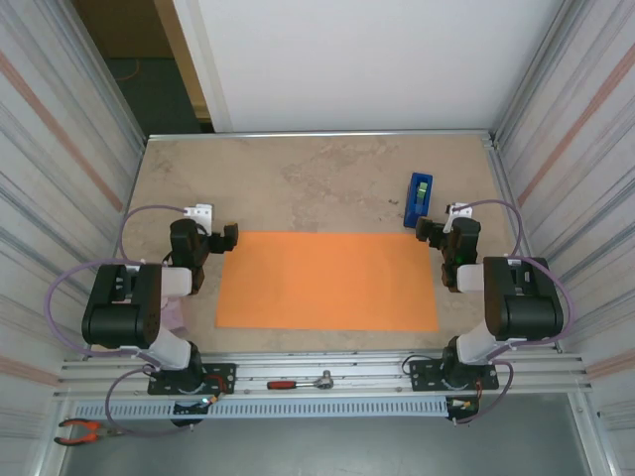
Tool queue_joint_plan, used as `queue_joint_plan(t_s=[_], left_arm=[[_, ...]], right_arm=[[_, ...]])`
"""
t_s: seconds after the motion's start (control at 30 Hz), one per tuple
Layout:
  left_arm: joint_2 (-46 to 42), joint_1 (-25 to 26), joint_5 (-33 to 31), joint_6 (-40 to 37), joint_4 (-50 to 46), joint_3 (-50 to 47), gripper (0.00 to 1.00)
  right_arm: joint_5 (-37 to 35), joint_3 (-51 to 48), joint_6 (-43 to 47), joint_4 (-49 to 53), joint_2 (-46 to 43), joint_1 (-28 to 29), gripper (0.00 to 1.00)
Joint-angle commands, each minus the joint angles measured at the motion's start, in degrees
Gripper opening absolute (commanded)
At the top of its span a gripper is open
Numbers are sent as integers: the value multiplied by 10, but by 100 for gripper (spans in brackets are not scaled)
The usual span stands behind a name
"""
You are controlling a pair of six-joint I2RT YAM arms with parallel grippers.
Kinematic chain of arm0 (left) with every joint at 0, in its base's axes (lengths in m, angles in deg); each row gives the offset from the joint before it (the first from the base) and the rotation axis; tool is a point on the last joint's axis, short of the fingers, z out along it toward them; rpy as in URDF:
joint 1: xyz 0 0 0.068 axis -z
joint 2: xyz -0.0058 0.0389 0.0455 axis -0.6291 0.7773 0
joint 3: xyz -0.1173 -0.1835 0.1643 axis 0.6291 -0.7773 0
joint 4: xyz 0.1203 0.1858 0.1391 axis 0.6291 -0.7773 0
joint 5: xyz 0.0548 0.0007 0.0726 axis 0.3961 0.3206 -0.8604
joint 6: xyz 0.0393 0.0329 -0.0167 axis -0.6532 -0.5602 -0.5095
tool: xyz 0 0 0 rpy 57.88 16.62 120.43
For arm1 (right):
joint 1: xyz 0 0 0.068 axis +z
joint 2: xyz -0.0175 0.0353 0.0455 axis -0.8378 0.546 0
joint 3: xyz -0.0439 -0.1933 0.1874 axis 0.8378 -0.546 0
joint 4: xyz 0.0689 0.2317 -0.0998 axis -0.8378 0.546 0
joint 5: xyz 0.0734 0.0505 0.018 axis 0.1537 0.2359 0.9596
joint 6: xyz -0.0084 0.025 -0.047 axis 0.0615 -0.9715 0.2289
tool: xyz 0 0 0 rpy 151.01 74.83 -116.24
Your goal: Wrap the gift box in paper
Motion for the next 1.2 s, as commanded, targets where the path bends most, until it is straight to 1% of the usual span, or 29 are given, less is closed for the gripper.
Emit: queue_joint_plan(t_s=[0.0,1.17], left_arm=[[-11,-4,8,-11,14,0,99],[-10,-9,16,-7,11,2,99]], right_arm=[[9,10,11,2,-5,-5,98],[13,11,9,4,-4,-8,98]])
